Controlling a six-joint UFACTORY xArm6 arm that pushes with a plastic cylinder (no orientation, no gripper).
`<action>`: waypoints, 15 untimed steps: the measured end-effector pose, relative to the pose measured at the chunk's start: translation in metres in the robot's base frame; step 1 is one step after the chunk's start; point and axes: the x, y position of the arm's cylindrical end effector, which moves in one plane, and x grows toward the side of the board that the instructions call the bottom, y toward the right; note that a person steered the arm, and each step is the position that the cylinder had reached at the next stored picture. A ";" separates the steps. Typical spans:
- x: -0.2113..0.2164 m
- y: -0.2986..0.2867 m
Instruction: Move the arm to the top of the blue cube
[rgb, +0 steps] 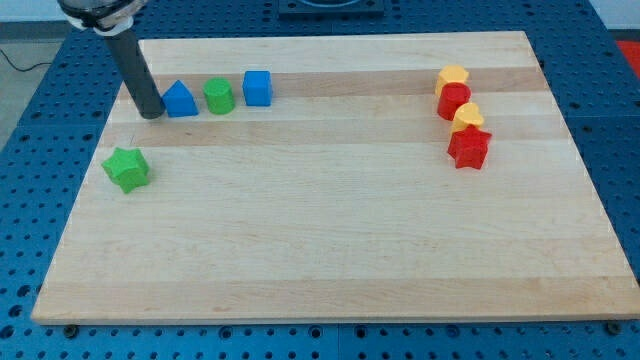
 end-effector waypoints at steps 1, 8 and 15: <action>-0.006 0.009; -0.065 0.058; -0.059 0.109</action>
